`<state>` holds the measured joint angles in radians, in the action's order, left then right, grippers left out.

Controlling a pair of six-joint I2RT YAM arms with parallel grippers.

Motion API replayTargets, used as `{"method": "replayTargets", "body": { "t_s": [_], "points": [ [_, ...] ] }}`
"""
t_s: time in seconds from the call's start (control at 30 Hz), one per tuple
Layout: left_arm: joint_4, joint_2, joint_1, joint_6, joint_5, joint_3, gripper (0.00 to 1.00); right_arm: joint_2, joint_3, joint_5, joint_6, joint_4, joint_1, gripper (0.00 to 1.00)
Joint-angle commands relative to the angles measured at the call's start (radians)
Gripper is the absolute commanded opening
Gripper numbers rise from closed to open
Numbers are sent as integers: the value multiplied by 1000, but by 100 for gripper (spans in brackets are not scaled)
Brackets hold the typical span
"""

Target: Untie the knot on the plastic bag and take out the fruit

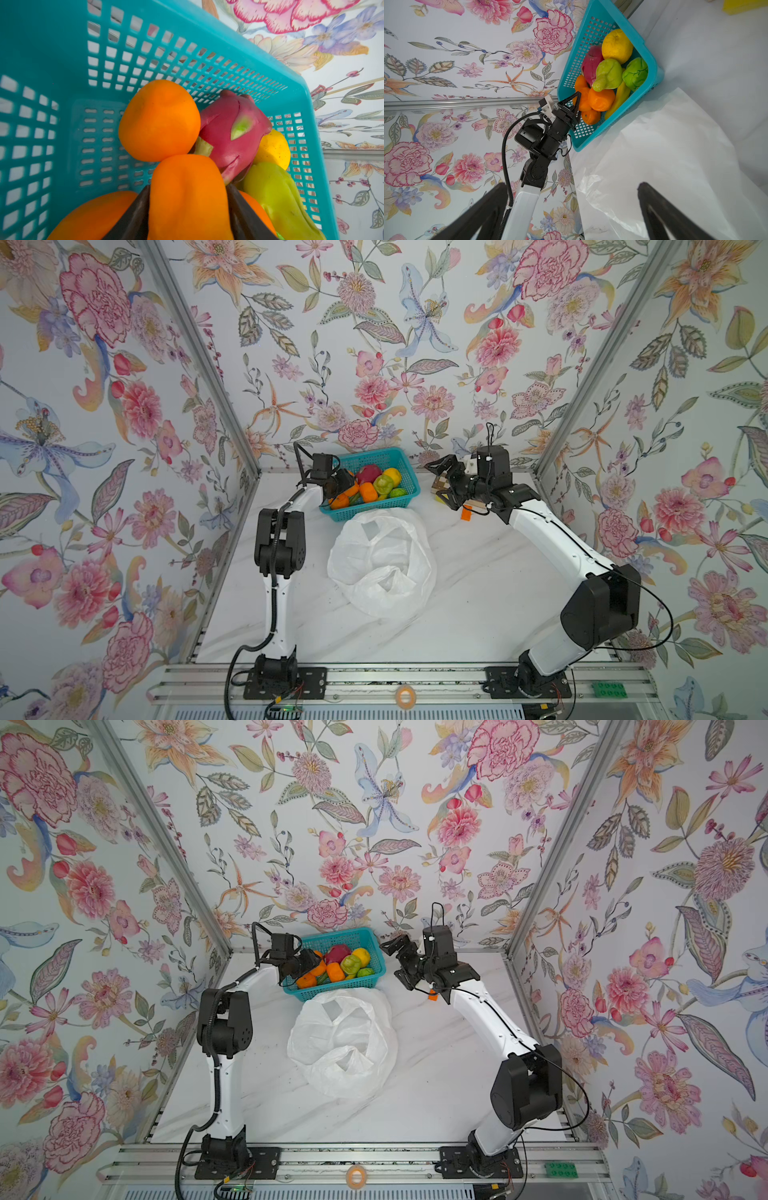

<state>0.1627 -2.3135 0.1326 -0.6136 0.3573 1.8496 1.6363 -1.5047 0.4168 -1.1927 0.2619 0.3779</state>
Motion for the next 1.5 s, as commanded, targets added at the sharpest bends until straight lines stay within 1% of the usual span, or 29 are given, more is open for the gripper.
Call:
{"method": "replayTargets", "body": {
  "t_s": [0.0,0.07,0.2,0.33,0.37,0.5,0.6,0.67,0.73,0.83,0.93,1.0,1.1,1.2,1.27,1.33,1.4,1.43,1.47],
  "points": [
    [26,-1,-3,49,13,22,72,18,-62,25,58,36,15,99],
    [25,21,-5,62,2,8,77,25,-76,31,71,42,18,99],
    [12,76,-4,71,-8,-30,84,31,-93,31,97,53,18,99],
    [6,162,-4,75,-32,-91,97,15,-91,4,134,79,1,99],
    [3,191,-3,82,-41,-112,99,5,-84,-5,147,84,-5,99],
    [-19,316,-3,114,-70,-203,99,-43,-36,-62,222,103,-36,99],
    [-25,434,-2,143,-121,-284,99,-93,37,-136,286,104,-63,99],
    [-31,527,-4,168,-160,-355,99,-130,98,-192,338,103,-86,99],
    [-44,618,-4,203,-176,-430,99,-167,167,-245,377,99,-109,99],
    [-78,782,-4,228,-227,-576,99,-230,291,-320,453,61,-160,99],
    [-141,947,-4,271,-287,-757,99,-306,441,-395,562,-24,-212,99],
    [-180,1052,-3,305,-352,-889,99,-363,562,-429,677,-117,-249,99],
    [-223,1174,-5,340,-459,-1057,99,-431,746,-503,847,-290,-287,99],
    [-296,1261,-7,384,-529,-1204,99,-450,921,-568,973,-496,-329,99],
    [-341,1296,-8,408,-567,-1281,99,-417,1000,-565,1018,-618,-371,99],
    [-397,1317,-9,424,-599,-1351,99,-346,1037,-548,1033,-694,-421,99],
    [-437,1325,-13,427,-633,-1405,99,-260,1057,-509,1035,-788,-470,99],
    [-458,1324,-15,441,-639,-1428,99,-228,1021,-476,1025,-765,-499,99],
    [-478,1320,-18,453,-645,-1447,99,-193,1007,-431,1024,-803,-526,99]
  ]
}}
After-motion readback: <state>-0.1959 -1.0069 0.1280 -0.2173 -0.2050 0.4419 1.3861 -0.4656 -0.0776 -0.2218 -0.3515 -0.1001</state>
